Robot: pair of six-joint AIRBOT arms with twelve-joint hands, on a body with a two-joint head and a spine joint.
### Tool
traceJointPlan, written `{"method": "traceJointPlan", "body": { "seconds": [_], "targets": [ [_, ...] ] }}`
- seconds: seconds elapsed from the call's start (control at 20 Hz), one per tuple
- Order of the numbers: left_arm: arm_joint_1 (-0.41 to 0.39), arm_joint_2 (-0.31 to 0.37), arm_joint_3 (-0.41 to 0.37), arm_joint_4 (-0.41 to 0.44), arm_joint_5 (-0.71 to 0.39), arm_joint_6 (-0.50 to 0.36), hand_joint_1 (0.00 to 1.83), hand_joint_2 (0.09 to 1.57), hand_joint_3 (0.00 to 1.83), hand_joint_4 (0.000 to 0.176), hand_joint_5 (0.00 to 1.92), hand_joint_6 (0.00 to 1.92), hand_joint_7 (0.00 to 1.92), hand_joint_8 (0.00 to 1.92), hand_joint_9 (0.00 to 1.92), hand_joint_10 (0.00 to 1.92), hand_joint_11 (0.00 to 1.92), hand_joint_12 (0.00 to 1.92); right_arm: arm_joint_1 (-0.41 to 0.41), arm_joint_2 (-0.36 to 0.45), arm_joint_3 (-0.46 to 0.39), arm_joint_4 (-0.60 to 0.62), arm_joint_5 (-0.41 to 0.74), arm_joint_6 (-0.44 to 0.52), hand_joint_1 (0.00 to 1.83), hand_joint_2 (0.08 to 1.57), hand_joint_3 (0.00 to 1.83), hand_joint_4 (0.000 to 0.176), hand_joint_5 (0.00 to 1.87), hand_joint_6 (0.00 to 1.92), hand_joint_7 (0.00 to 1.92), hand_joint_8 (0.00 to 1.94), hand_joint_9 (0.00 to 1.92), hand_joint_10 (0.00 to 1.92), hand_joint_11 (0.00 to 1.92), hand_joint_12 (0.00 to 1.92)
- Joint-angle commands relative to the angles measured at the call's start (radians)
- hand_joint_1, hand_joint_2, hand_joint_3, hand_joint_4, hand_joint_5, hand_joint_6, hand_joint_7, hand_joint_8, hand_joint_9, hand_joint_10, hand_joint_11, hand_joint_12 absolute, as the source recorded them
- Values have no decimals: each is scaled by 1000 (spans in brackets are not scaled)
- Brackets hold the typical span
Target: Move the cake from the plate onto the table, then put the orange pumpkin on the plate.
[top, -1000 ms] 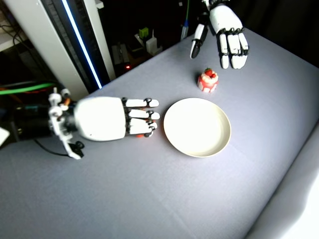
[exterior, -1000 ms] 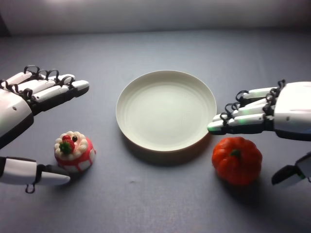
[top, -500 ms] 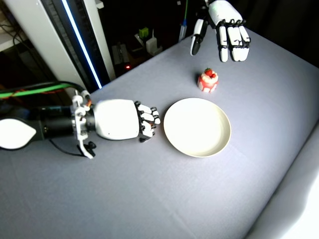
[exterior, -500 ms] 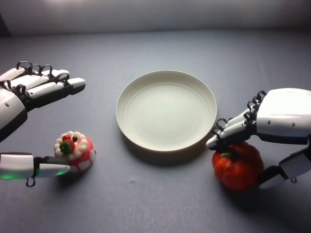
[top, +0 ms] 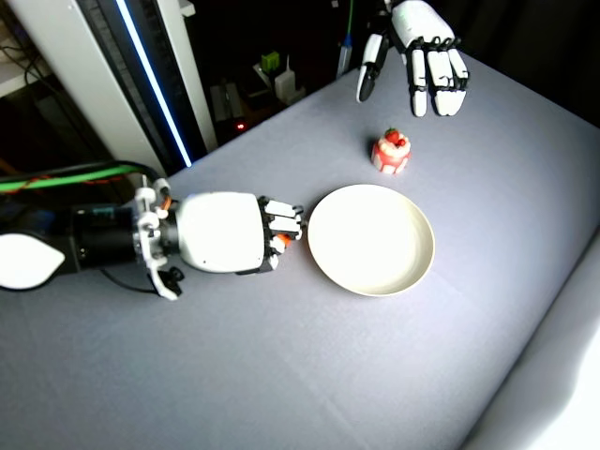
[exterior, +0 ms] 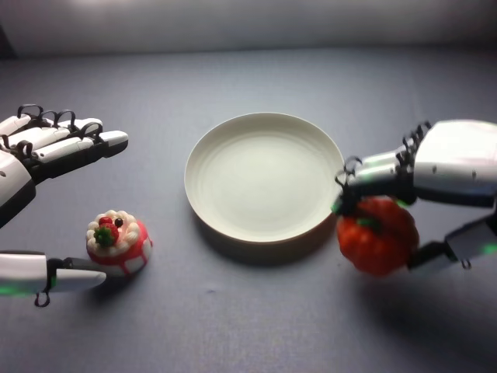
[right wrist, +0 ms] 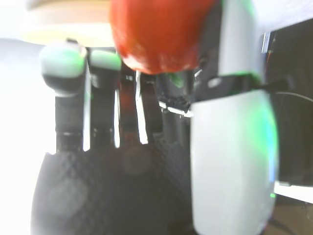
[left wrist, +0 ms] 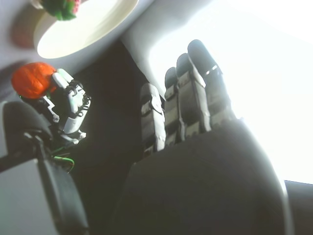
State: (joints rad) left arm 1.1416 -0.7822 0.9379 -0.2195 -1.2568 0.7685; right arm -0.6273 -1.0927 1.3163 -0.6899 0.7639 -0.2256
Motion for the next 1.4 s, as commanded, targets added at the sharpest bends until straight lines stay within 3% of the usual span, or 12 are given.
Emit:
{"method": "traceJointPlan", "body": {
  "seconds": [0.0, 0.05, 0.1, 0.15, 0.65, 0.7, 0.75, 0.85, 1.05, 1.25, 1.3, 1.35],
  "targets": [
    [1, 11, -3, -12, -136, -5, 844, 841, 0, 120, 249, 0, 209, 0, 216, 5, 0, 713, 28, 2, 11, 78, 133, 0, 1360, 1197, 0, 0, 606, 1667, 547, 1893, 770, 1896, 892, 1906],
    [5, 12, -5, -15, -147, -6, 835, 845, 0, 123, 231, 0, 195, 0, 216, 4, 0, 737, 56, -6, 23, 103, 143, -15, 1380, 1149, 0, 0, 580, 1747, 547, 1931, 791, 1916, 919, 1918],
    [8, 12, -6, -17, -154, -6, 813, 844, 0, 113, 226, 0, 195, 0, 246, 6, 0, 857, 74, -6, 32, 121, 148, -27, 1353, 1157, 14, 0, 586, 1669, 776, 1437, 808, 1775, 911, 1835],
    [11, 12, -7, -20, -163, -7, 835, 845, 0, 115, 222, 3, 200, 3, 244, 1, 0, 784, 98, -13, 45, 131, 149, -33, 1218, 1143, 1, 13, 869, 1213, 946, 1106, 824, 1462, 824, 1641],
    [24, -4, -2, -33, -198, -17, 902, 821, 0, 101, 241, 2, 229, 1, 263, 7, 0, 1080, 227, -297, 273, 111, -41, -34, 1150, 1171, 0, 0, 866, 1154, 625, 1612, 823, 1764, 895, 1826],
    [24, -4, -2, -33, -198, -17, 918, 818, 0, 90, 262, 4, 220, 0, 268, 3, 0, 1178, 226, -317, 285, 98, -68, -34, 890, 1028, 0, 68, 387, 384, 320, 614, 385, 871, 246, 1445],
    [24, -4, -2, -33, -200, -18, 918, 818, 0, 90, 262, 4, 220, 0, 268, 3, 0, 1178, 226, -323, 288, 83, -86, -34, 890, 1028, 0, 68, 387, 384, 320, 614, 385, 871, 246, 1445],
    [24, -4, -3, -33, -202, -19, 973, 819, 0, 62, 276, 3, 225, 1, 279, 5, 0, 1161, 223, -324, 287, 61, -109, -34, 744, 885, 0, 124, 50, 7, 156, 13, 166, 76, 1, 596],
    [25, -4, -5, -34, -202, -23, 938, 818, 0, 77, 262, 0, 224, 0, 264, 3, 0, 1131, 220, -324, 262, 48, -112, -34, 817, 847, 0, 110, 0, 0, 79, 4, 95, 5, 0, 181],
    [31, -3, -11, -38, -220, -27, 937, 808, 0, 74, 251, 1, 227, 1, 287, 7, 0, 1214, 191, -255, 199, 66, -73, -34, 860, 874, 6, 137, 0, 0, 15, 1, 35, 2, 27, 14],
    [36, -2, -13, -41, -228, -31, 946, 807, 0, 68, 242, 0, 212, 0, 283, 4, 0, 1241, 163, -221, 179, 110, -26, -34, 755, 888, 10, 92, 0, 0, 2, 0, 6, 0, 45, 22],
    [42, -2, -13, -44, -237, -38, 923, 829, 6, 75, 191, 0, 178, 0, 253, 0, 0, 1276, 132, -184, 158, 166, 34, -34, 645, 893, 10, 119, 0, 0, 0, 0, 0, 0, 8, 4]
  ]
}}
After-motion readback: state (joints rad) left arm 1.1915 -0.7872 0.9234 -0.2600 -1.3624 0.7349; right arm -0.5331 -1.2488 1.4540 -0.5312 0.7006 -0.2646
